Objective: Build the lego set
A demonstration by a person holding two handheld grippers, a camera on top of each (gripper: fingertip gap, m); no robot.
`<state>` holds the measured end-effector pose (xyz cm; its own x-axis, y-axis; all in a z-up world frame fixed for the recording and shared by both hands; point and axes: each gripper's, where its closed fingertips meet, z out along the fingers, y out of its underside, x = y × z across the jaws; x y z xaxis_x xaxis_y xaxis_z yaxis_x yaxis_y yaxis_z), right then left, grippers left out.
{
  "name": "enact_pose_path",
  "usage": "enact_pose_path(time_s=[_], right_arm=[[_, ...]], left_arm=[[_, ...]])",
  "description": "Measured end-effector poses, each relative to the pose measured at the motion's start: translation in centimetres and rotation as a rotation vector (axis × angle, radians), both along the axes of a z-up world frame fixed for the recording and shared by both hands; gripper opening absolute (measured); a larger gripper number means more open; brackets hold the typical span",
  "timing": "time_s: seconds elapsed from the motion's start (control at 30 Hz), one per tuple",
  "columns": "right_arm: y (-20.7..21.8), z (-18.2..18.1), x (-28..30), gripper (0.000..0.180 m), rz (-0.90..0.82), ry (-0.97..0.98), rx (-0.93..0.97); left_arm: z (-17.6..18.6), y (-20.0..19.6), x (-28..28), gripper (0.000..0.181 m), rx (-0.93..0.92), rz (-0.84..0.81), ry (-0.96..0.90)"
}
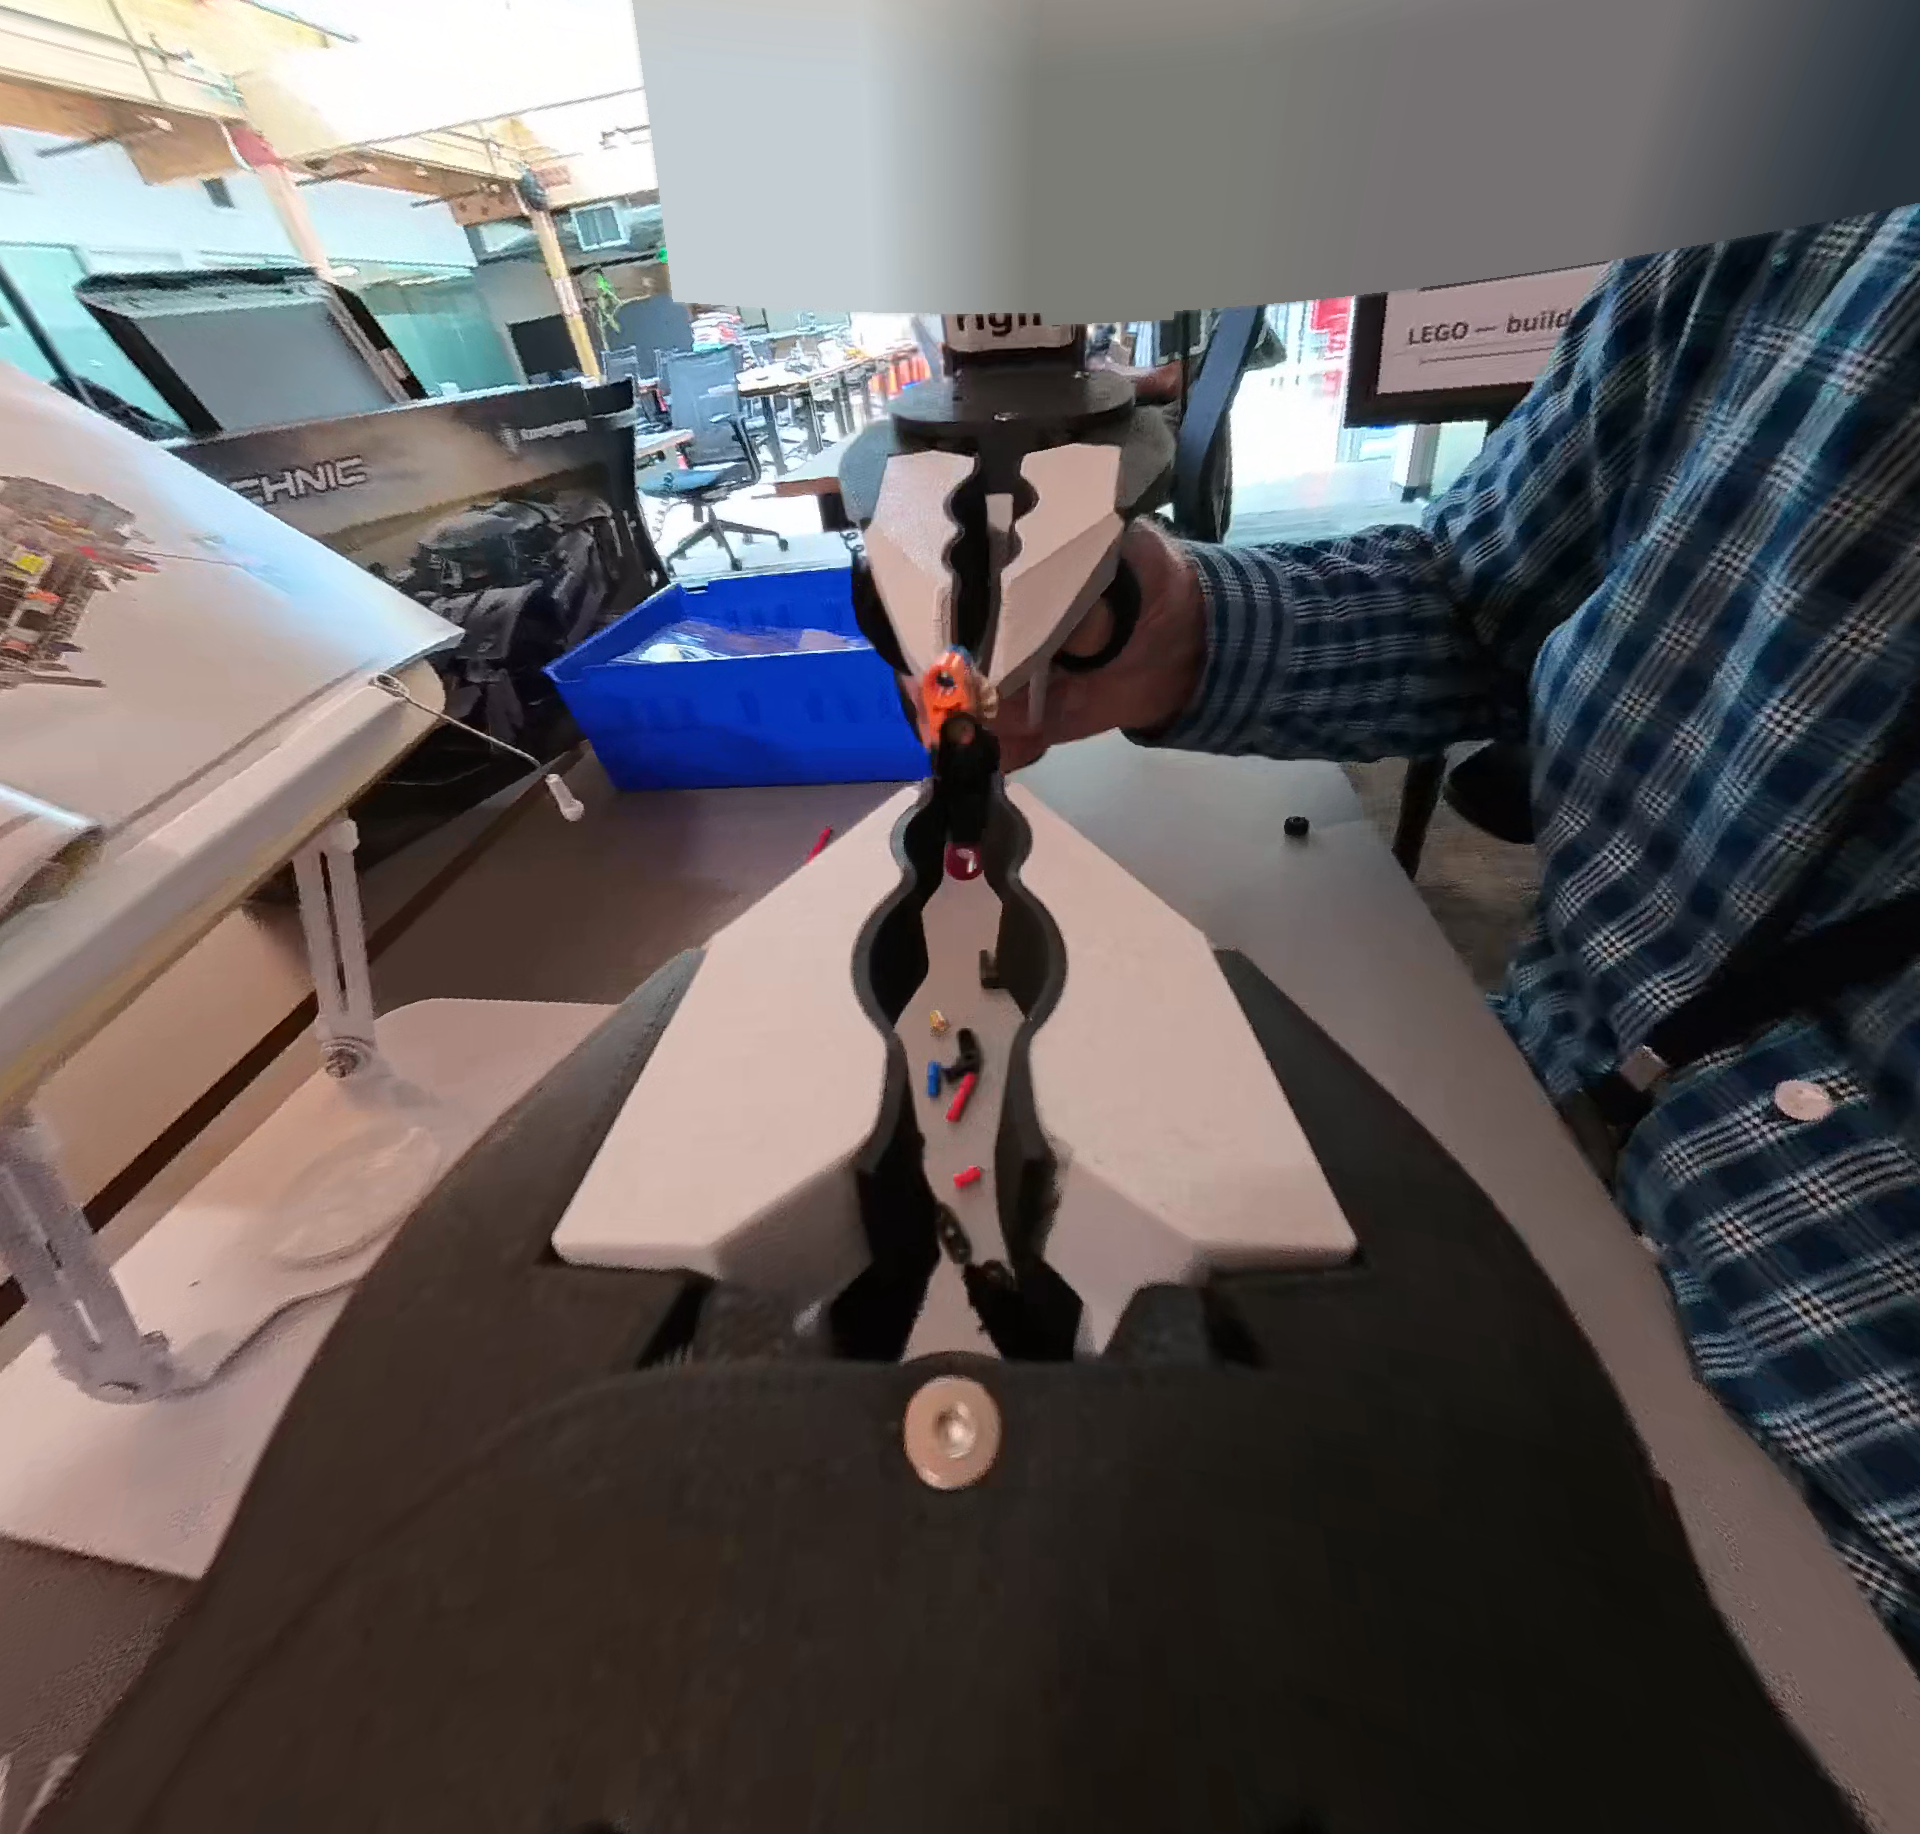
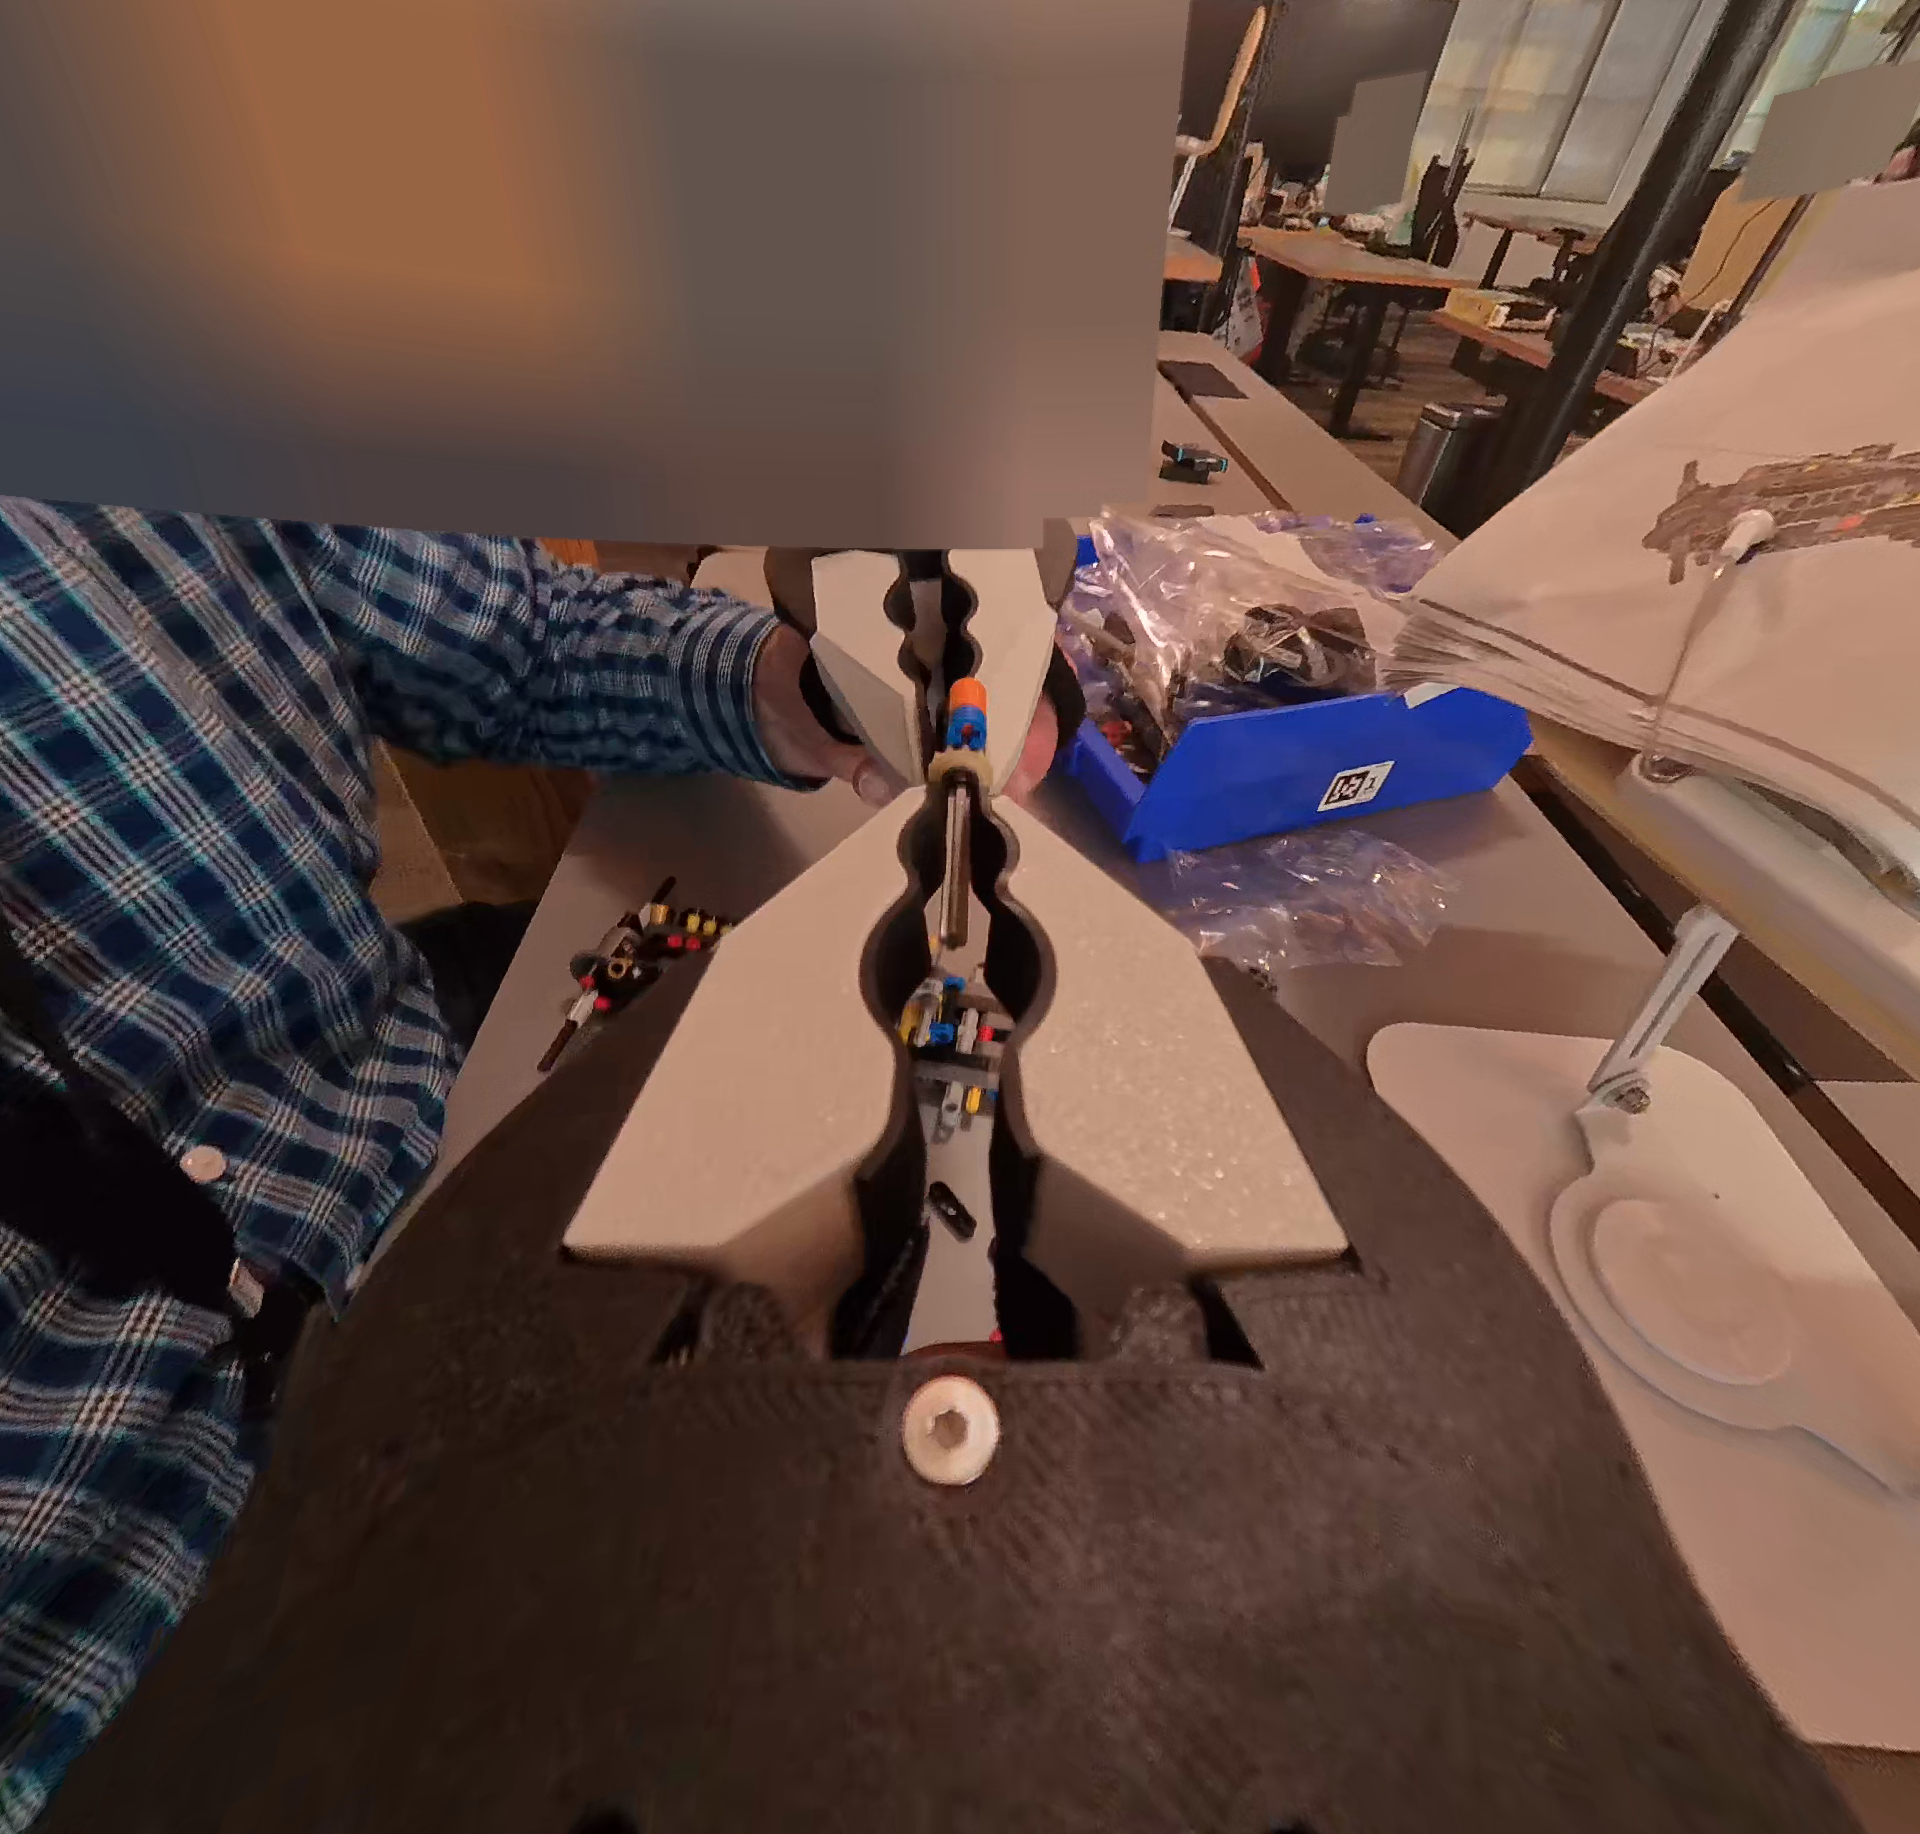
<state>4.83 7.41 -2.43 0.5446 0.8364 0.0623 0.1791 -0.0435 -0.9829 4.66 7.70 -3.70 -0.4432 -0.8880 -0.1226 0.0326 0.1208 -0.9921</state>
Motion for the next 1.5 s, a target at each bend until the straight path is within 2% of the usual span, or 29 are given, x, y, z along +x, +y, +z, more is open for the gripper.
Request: enact_pose_path(time_s=[0.37,0.43,0.47,0.53,0.63,0.67,0.7,0.73,0.97,1.27,1.33,1.37,1.4,1.43,1.47,1.5], right_arm=[[-1.3,-0.7,0.7,0.000,0.020,0.067,-0.019],[-1.0,-1.5,1.0,0.000,0.007,0.084,-0.061],[-0.9,-1.7,1.1,0.000,-0.002,0.079,-0.071],[-1.0,-1.8,1.3,0.000,-0.001,0.064,-0.078],[-1.2,-2.2,0.4,0.000,0.021,-0.019,-0.067],[-1.1,-2.7,0.1,0.000,0.025,-0.054,-0.067],[-1.0,-2.9,-0.2,0.000,0.028,-0.057,-0.070],[-0.9,-2.8,-0.2,0.000,0.029,-0.044,-0.072],[-0.9,-1.8,-0.6,0.000,0.016,-0.034,-0.016],[-1.2,-0.4,-0.7,0.000,0.025,0.116,0.008],[-0.8,1.2,3.6,0.000,-0.054,0.251,0.010],[-0.8,0.8,4.4,0.000,-0.066,0.249,0.000],[-0.9,-0.7,2.4,0.000,-0.041,0.145,-0.003],[-1.1,-1.6,0.3,0.000,-0.011,0.078,0.005],[-1.4,-1.4,-0.6,0.000,0.021,0.085,0.005],[-1.0,-0.6,0.3,0.000,-0.008,0.130,0.013]], left_arm=[[-0.3,-1.2,0.3,0.006,-0.185,-0.119,0.005],[-1.3,-0.9,0.7,0.006,-0.111,-0.102,0.033],[-1.5,-0.6,0.9,0.012,-0.058,-0.066,0.030],[-1.6,-0.4,1.5,0.050,-0.053,-0.041,0.055],[-2.7,-1.7,2.0,0.040,0.008,-0.057,0.107],[-2.6,-2.1,2.1,0.032,0.022,-0.058,0.097],[-2.4,-2.4,2.0,0.016,0.031,-0.066,0.091],[-2.4,-2.3,1.9,0.012,0.039,-0.058,0.090],[-1.4,-2.1,1.4,0.011,-0.012,-0.045,0.063],[0.7,-1.8,0.5,0.012,-0.189,-0.076,0.016],[4.9,3.8,-2.0,0.010,-0.428,-0.013,-0.140],[4.5,4.6,-2.1,0.010,-0.342,0.038,-0.137],[1.7,2.6,-0.1,0.011,-0.219,0.043,-0.032],[0.0,-0.2,1.3,0.011,-0.229,-0.035,0.024],[-1.1,-1.3,2.2,0.011,-0.218,-0.038,0.040],[-0.9,-0.4,2.0,0.012,-0.230,-0.012,0.026]])
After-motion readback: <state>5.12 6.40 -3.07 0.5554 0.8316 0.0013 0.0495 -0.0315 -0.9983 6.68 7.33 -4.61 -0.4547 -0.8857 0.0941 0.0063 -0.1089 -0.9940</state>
